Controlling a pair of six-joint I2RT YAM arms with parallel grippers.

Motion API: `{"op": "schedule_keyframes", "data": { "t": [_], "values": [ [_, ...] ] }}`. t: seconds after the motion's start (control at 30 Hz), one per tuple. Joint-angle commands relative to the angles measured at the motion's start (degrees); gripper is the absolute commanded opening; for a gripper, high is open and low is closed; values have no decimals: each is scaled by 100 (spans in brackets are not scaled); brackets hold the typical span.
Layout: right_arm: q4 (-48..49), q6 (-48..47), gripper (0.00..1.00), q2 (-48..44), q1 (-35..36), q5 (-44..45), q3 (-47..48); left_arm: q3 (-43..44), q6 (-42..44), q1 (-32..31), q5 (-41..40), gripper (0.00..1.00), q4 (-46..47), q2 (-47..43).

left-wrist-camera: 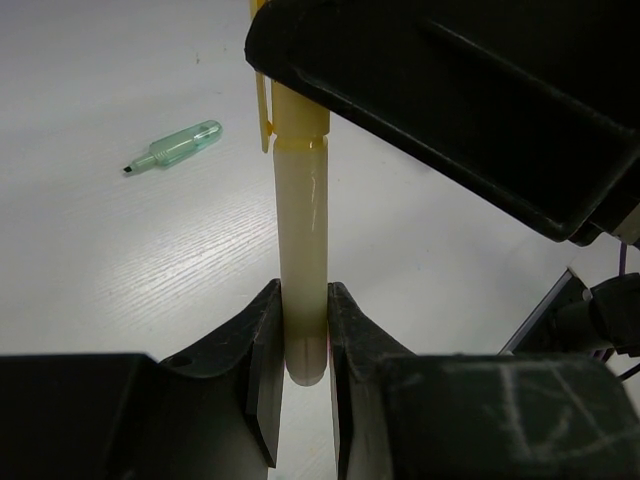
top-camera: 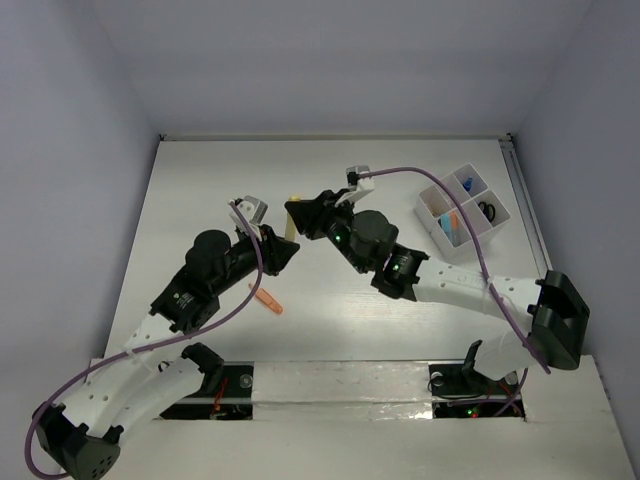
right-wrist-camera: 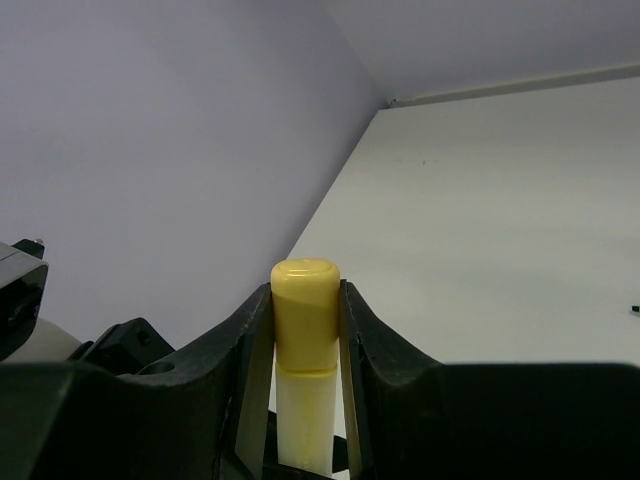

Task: Sort the stationery into containers
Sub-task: Close the pen cap on the pen.

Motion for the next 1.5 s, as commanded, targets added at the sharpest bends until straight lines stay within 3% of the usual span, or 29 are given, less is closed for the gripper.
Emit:
{"op": "schedule_keyframes", "data": {
  "t": [0.0, 0.6, 0.87, 1.47],
  "values": [
    [151, 163, 0, -175, 79, -86, -135, 31, -59, 88, -175, 0, 468, -111],
    [2, 1042, 0, -105, 817, -947, -1128, 48, -32, 246, -149, 0, 573, -164],
    [1, 1323, 0, 431, 1362, -1001, -1216, 153, -6, 405, -122, 0, 731, -76],
    [-78, 1525, 0, 282, 1573, -957, -1629, 1269, -76, 405, -474, 0, 934, 548]
  ]
}}
